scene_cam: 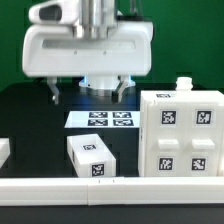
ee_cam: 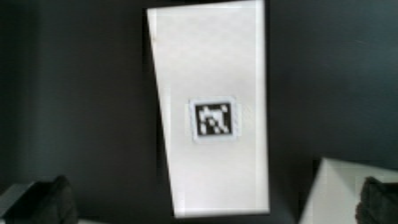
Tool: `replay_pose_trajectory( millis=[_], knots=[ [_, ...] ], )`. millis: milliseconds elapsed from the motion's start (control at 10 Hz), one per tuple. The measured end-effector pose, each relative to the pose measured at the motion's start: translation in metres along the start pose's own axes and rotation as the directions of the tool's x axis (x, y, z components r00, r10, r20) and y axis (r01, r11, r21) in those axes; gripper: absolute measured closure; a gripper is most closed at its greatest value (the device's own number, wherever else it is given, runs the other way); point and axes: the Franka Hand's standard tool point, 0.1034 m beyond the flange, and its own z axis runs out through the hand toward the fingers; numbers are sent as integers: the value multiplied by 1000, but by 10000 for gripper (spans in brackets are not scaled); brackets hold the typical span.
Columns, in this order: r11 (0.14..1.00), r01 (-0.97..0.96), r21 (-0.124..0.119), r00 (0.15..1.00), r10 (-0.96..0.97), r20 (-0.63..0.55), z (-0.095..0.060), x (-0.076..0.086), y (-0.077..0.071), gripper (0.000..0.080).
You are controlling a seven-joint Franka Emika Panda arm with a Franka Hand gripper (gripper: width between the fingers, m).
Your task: Assemble cabinet
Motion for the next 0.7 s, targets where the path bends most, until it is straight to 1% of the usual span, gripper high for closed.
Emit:
replay_pose_trajectory(
  millis=[200, 300, 400, 600, 700],
  knots=[
    [1000, 10, -27, 1000, -10, 11, 27, -6, -2, 2],
    [999, 19, -44, 1000, -19, 9, 40, -6, -4, 2],
    [999, 17, -46, 1000, -16, 17, 51, -7, -4, 2],
    [999, 22, -49, 999, -21, 28, 62, -7, -8, 2],
    [998, 28, -56, 999, -26, 33, 69, -9, -5, 2]
  ],
)
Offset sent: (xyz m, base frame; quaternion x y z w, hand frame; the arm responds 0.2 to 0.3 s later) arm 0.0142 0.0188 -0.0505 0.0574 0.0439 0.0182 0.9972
